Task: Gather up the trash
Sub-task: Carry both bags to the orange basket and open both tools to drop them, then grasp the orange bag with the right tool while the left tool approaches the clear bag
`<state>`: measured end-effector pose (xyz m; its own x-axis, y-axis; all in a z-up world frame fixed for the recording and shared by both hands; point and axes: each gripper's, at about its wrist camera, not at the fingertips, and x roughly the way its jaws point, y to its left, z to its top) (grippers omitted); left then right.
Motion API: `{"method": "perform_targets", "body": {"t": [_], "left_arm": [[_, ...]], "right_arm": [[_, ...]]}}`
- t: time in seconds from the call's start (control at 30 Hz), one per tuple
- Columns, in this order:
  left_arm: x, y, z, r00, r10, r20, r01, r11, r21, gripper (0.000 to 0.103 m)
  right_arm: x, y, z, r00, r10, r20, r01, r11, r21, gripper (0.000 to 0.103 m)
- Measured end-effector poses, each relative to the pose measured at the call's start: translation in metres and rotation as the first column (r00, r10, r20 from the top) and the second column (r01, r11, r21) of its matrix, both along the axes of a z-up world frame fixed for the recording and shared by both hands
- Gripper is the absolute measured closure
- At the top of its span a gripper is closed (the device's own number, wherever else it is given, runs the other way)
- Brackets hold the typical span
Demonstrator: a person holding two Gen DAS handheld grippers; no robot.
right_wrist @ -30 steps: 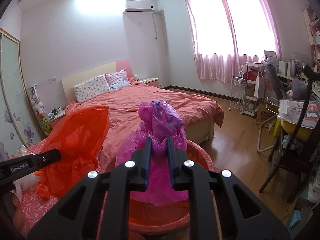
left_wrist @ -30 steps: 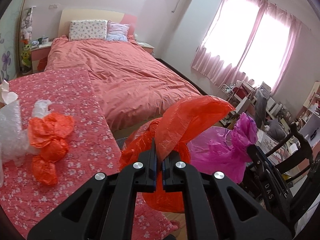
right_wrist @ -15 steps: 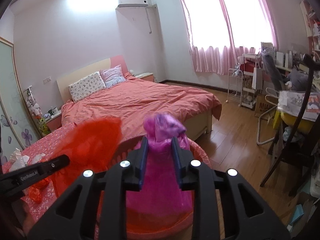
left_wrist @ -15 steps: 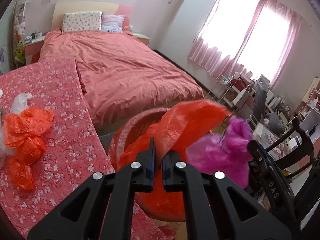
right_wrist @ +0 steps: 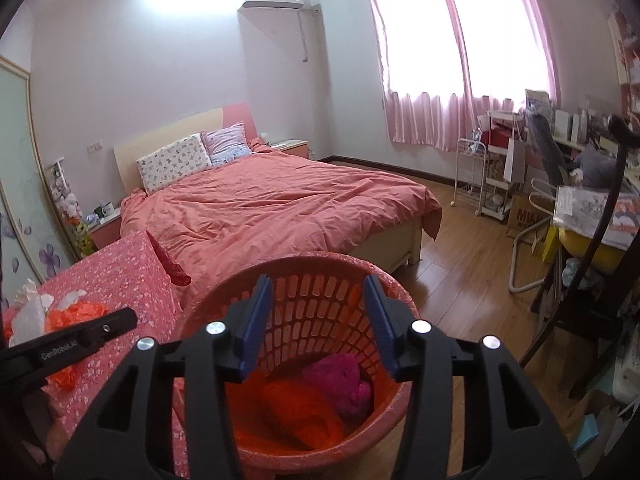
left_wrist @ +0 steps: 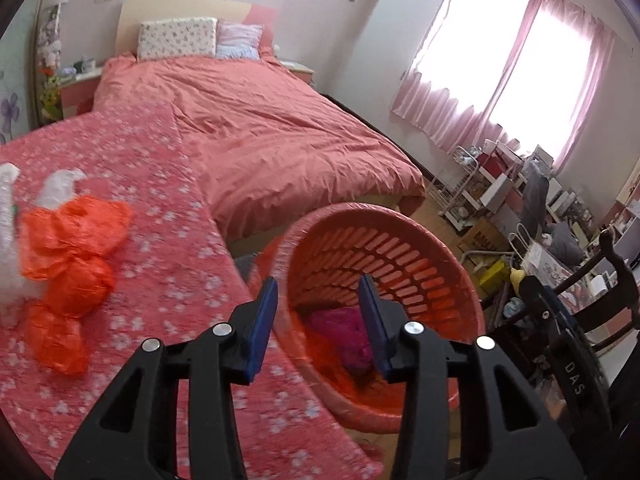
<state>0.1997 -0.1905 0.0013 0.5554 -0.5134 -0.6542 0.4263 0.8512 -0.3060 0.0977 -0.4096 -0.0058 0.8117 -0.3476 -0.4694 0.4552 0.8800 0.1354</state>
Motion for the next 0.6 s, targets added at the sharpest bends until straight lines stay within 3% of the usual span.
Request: {"method": "perform_targets", "body": {"t": [0.2,0.37,0.5,0.6], "left_arm": [[-0.002,0.041,0.003,0.997,0.063,0.041,-0.065,0.997,0.04,0.057],[-0.009,0.095,0.007,0.981,0.169,0.098,-0.178,0.98,0.087,0.057],[-0.014,0.145,0.011,0.951,0.271,0.149,-0.289,0.95,0.117,0.052],[-0.016,0.194,0.013,0.911,0.368,0.183,-0.394,0.91,0.131,0.048]], "right_arm": [[0.007,0.025,0.006,0.998,0.069,-0.01,-0.069,0.997,-0.017,0.054],[0.023,0.065,0.008,0.986,0.166,-0.02,-0.166,0.986,0.007,0.053],[0.044,0.114,0.005,0.96,0.276,-0.041,-0.275,0.961,0.021,0.054],[0.059,0.153,0.001,0.932,0.359,-0.059,-0.357,0.933,0.038,0.054]]}}
